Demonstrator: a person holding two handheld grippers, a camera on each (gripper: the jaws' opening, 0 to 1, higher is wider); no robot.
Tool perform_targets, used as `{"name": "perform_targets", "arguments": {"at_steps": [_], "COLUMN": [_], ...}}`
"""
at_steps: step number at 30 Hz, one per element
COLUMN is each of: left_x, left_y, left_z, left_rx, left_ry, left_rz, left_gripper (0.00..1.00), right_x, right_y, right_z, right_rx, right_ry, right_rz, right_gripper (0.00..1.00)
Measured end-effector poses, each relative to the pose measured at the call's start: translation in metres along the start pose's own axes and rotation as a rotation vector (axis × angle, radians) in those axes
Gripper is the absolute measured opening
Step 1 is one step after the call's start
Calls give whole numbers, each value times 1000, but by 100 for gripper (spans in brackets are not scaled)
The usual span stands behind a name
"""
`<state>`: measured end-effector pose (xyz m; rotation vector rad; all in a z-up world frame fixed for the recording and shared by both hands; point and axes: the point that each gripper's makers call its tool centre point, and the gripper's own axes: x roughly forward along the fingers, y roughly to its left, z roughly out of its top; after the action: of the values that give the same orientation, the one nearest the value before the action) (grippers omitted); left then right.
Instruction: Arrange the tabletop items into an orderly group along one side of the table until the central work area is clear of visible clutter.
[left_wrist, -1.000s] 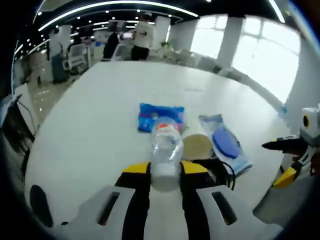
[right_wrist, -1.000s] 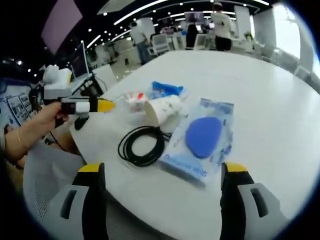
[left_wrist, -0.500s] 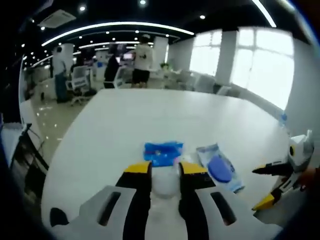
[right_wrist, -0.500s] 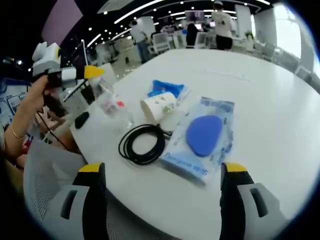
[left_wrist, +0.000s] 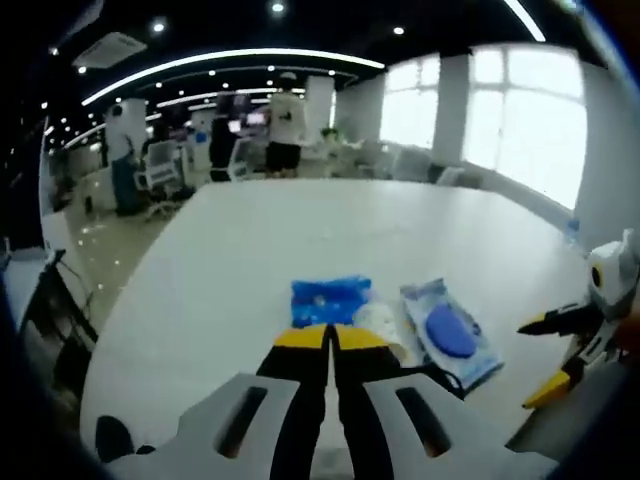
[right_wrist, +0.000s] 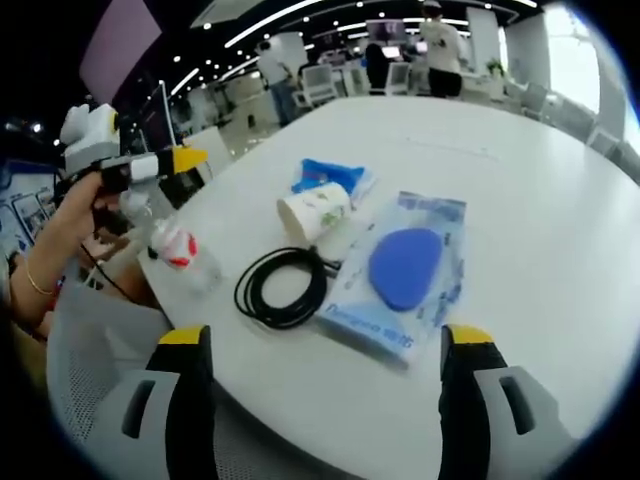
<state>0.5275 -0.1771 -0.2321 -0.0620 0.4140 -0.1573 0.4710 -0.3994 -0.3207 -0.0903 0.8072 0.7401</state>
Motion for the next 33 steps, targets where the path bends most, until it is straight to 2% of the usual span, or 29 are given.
{"name": "perform_targets", "arguments": {"at_steps": [5, 9, 15, 18, 21, 24, 27, 30, 33], "left_x": [0, -3, -13, -19, -27, -38, -46, -52, -59], "left_y": [0, 4, 4, 8, 4, 1, -2, -2, -8], "left_z": [10, 13, 21, 24, 32, 42, 54, 58, 61], "left_rx": [-30, -2, -25, -16, -8, 13, -15, 33, 52], "left_ry": [-22, -40, -95, -120, -173, -235, -302, -322, -342], "left_rz": [-27, -34, -92, -110, -159, -209, -264, -275, -326], "left_gripper": [0, 0, 1, 11, 16, 28, 41, 52, 63], "right_x": [0, 0, 0, 1, 1, 1, 1, 1, 1], "right_y": [0, -1, 1, 2, 3, 5, 5, 4, 4], "right_z": [0, 0, -2, -1, -1, -2, -2, -2, -2], "right_rx": [0, 1, -4, -5, -8, -12, -12, -9, -11], "right_ry": [1, 2, 8, 6, 7, 10, 14, 11, 14], "right_rz": [-3, -4, 1, 4, 7, 12, 12, 10, 10], "right_gripper": [94, 94, 94, 94, 94, 94, 94, 94, 94]}}
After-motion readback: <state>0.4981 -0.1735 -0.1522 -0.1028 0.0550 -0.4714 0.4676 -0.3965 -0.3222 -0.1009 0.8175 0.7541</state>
